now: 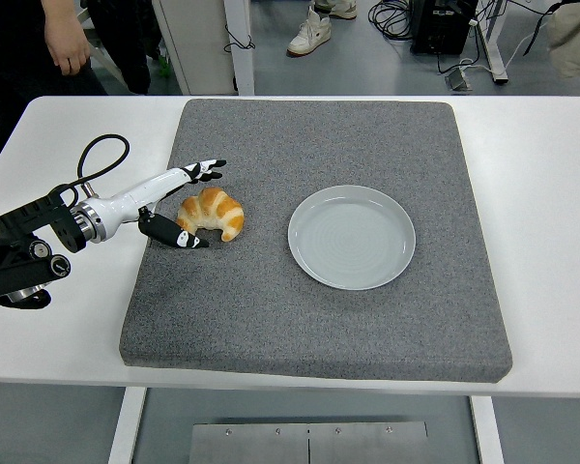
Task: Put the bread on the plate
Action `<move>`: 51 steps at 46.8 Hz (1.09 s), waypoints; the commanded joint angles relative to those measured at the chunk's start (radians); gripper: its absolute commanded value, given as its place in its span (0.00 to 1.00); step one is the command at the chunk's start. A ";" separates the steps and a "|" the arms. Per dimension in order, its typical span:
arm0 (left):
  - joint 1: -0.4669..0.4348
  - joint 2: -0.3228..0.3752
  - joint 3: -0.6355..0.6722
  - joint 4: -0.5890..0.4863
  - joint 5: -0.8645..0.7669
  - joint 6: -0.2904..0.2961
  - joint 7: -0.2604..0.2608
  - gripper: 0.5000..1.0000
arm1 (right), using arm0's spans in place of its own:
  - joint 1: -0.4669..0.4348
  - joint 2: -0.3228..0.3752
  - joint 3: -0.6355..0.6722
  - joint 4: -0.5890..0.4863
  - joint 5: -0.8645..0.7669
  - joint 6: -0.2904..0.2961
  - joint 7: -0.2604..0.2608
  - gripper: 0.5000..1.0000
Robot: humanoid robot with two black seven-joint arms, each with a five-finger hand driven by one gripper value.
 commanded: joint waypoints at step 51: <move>0.059 -0.183 -0.029 0.274 -0.015 0.000 -0.066 0.78 | 0.000 0.000 0.000 -0.005 -0.001 -0.001 0.000 1.00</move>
